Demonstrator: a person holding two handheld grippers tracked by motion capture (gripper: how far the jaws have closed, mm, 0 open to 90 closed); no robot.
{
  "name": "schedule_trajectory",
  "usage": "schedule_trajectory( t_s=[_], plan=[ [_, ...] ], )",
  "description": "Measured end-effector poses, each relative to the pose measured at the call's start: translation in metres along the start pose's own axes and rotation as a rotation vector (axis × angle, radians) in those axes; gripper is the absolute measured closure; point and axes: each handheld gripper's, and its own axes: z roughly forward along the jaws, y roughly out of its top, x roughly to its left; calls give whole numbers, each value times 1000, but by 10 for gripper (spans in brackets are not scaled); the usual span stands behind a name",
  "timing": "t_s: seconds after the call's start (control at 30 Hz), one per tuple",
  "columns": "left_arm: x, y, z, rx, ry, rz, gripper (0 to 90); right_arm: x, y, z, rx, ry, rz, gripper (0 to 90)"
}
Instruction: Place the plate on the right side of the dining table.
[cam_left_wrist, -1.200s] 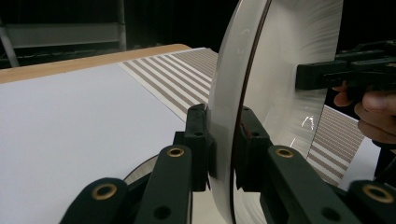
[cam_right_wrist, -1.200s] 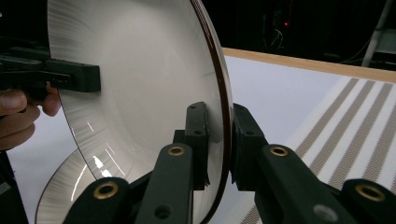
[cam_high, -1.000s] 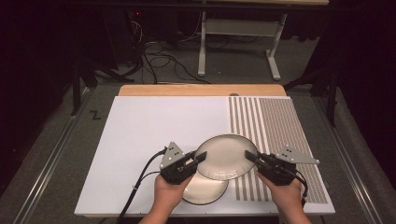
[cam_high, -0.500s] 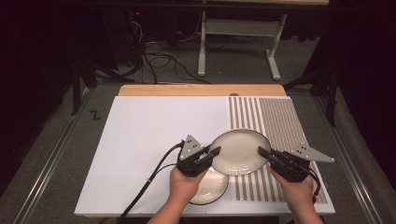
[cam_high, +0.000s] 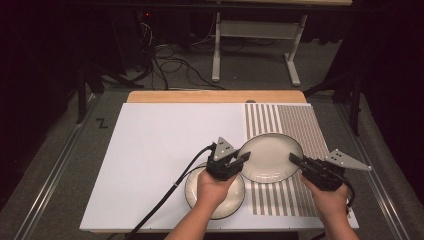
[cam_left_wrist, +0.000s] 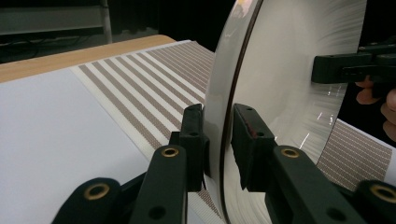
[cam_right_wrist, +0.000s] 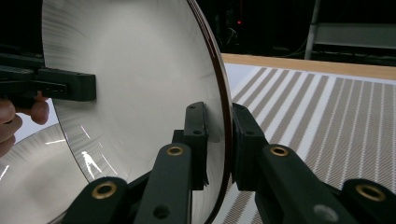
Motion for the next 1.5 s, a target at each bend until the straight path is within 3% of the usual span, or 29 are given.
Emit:
schedule_trajectory(
  t_s=[0.1,0.13,0.4,0.93,1.07,1.5],
  plan=[
    [-3,1,12,-1,-1,-10,744,-8,-1,-2,2,-11,6,810],
    [2,3,13,43,12,69,742,-11,-1,-3,3,-18,7,811],
    [-3,7,41,73,12,95,733,-32,-5,-8,1,-56,31,809],
    [-4,8,92,171,26,95,699,-67,-16,-11,16,-106,65,829],
    [-6,9,102,201,39,118,699,-73,-19,-11,16,-113,75,830],
    [-8,4,118,294,67,126,700,-84,-28,-10,34,-129,96,838]
  ],
)
